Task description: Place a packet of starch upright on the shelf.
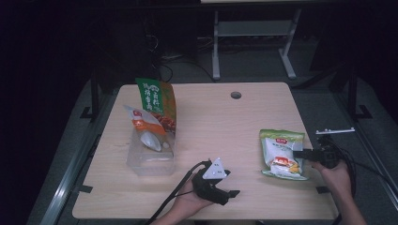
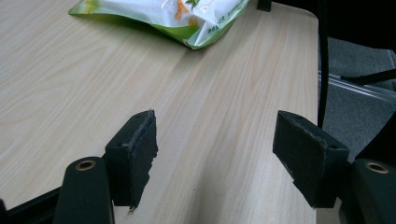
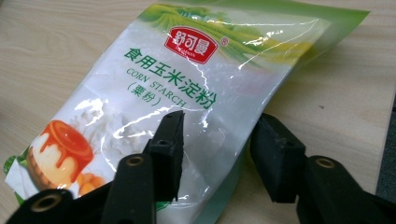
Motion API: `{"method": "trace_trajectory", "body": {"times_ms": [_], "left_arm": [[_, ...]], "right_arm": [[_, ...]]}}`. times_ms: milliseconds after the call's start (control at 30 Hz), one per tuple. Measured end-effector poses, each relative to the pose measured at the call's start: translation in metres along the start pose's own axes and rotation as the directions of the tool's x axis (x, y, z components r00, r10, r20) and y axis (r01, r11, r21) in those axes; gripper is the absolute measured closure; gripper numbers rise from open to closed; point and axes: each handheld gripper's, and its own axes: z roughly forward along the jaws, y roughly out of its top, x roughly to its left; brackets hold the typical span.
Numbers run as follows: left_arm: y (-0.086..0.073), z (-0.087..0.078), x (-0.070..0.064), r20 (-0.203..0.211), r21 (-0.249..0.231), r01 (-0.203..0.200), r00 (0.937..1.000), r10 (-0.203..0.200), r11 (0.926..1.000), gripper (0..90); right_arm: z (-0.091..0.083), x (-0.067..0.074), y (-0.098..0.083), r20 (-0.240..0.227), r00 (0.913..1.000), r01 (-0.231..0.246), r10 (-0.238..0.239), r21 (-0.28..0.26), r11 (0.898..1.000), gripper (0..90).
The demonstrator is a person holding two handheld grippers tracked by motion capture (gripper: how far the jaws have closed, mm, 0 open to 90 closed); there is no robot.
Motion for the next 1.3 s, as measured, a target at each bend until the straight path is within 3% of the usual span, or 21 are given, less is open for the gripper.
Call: {"method": "trace_trajectory", "body": {"times_ms": [267, 767, 967, 1133, 1300], "left_arm": [[0.000, 0.001, 0.000, -0.004, 0.006, 0.000, 1.0000, 0.000, 1.0000, 30.1], [0.000, 0.005, -0.001, -0.016, 0.005, 0.016, 0.9997, -0.016, 0.9999, 31.0], [0.003, 0.016, -0.002, -0.019, 0.009, 0.016, 0.9997, -0.016, 0.9998, 31.1], [0.007, 0.028, -0.002, -0.018, 0.010, 0.027, 0.9995, -0.027, 0.9996, 31.4], [0.014, 0.046, -0.003, -0.009, 0.031, 0.014, 0.9999, -0.013, 0.9994, 32.9]], "right_arm": [[0.001, 0.007, -0.006, -0.036, 0.9992, 0.017, -0.016, 0.014, 1.000, 62.4], [0.010, 0.038, -0.013, -0.094, 0.9940, 0.060, -0.055, 0.049, 0.997, 60.8], [0.014, 0.046, -0.012, -0.102, 0.9931, 0.062, -0.057, 0.051, 0.997, 57.2], [0.017, 0.044, -0.008, -0.102, 0.9935, 0.057, -0.051, 0.054, 0.997, 50.1], [0.021, 0.041, -0.006, -0.104, 0.9935, 0.051, -0.046, 0.046, 0.998, 47.4]]}}
